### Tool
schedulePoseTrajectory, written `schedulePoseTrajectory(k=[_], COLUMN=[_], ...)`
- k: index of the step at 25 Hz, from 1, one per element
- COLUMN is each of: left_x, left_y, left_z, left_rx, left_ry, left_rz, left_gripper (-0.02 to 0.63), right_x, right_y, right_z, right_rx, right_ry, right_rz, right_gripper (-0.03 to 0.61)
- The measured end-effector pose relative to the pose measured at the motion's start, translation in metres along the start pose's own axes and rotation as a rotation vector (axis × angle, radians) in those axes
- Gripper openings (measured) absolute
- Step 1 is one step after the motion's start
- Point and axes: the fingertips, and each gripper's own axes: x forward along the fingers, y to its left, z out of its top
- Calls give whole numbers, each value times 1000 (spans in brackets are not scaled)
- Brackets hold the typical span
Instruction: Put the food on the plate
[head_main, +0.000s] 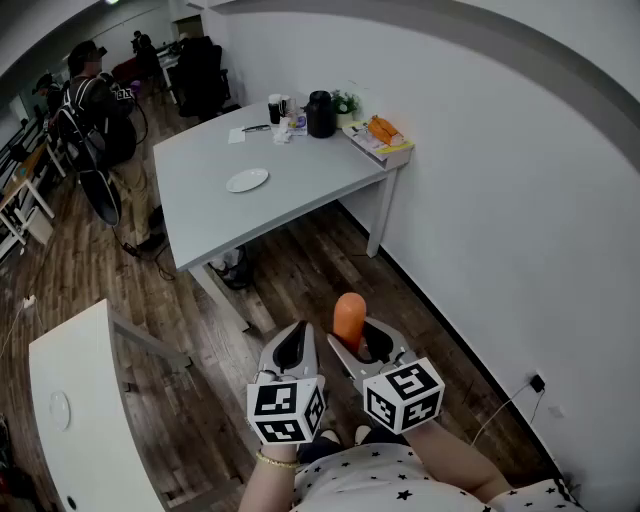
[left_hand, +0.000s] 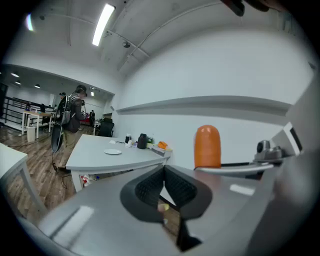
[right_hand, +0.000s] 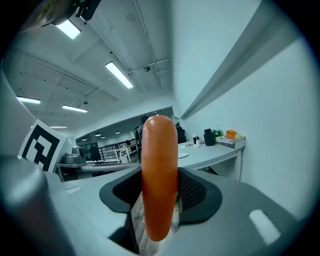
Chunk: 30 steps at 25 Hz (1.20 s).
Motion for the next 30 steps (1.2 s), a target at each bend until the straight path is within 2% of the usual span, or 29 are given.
schedulePoseTrajectory(k=[8,16,24,30], left_x=[-12,-4,55,119], left_y=[49,92,125,156], left_z=[-4,-1,15,47], left_rx=[-27,-46,-51,-47], left_ry=[-27,-26,-38,-53], left_rz=[54,122,170,204], left_gripper=[6,6,6,6], right_x=[35,72,135,202], right_y=[29,40,7,-34], right_z=[-14,-7,14,50], right_rx=[-8,-22,-39,-52], right_ry=[37,48,36,37], right_rz=[46,93,135,167], right_gripper=[215,215,215,215])
